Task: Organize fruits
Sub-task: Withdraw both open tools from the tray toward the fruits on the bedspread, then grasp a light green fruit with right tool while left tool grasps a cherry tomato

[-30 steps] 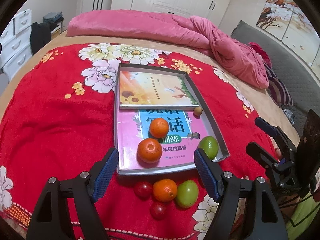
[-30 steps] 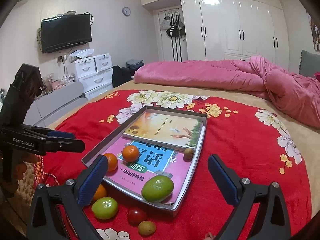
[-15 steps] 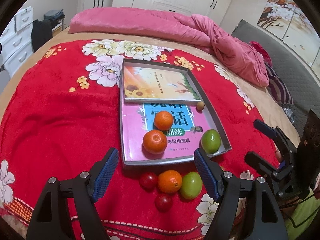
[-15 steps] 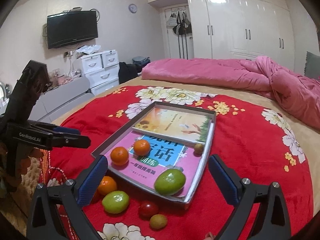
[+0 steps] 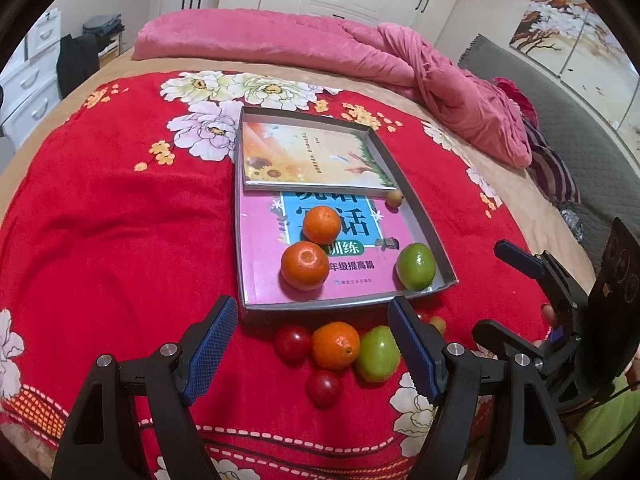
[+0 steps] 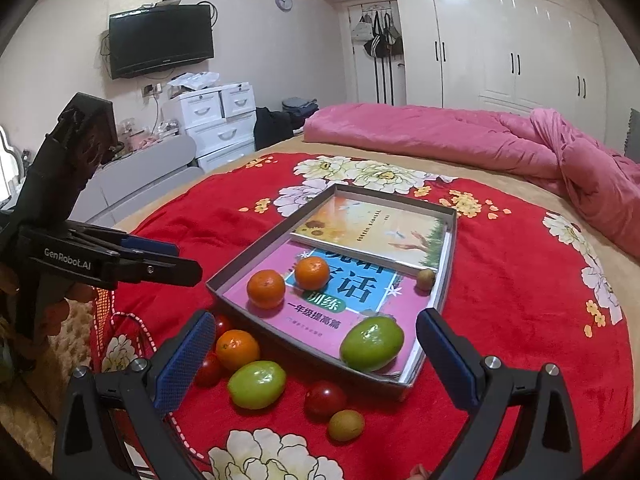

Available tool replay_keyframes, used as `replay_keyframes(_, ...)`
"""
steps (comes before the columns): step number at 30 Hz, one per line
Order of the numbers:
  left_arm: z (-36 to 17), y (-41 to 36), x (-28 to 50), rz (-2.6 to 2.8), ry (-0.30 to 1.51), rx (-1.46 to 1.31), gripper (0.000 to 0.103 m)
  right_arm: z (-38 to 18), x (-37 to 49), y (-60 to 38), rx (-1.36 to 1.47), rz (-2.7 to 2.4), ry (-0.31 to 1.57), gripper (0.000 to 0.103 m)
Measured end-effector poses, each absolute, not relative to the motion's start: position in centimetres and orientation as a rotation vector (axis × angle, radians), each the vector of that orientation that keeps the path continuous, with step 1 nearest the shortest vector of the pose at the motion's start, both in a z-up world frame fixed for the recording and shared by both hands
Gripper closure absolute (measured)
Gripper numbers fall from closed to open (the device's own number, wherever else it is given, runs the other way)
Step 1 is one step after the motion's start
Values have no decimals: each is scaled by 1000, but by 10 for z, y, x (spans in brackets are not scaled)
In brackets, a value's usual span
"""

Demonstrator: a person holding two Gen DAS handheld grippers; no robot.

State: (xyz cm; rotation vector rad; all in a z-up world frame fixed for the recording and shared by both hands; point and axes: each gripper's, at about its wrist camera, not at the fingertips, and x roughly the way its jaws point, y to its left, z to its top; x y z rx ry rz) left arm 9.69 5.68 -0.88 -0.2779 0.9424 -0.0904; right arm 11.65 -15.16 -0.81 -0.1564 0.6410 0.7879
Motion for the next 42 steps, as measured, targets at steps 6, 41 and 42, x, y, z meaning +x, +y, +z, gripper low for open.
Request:
replay_keyframes(6,-14,53,92,-98,960,-262,24,-10,108,-146,-176,805,651,2)
replay_keyframes(41,-64,44,73,-129,1140,-239,24,-57,70,-97,-486,940,743,2)
replay_keyframes(42,-66,44,73,-130,1146,-245,24,-58,70,-97,-489,939,745,2)
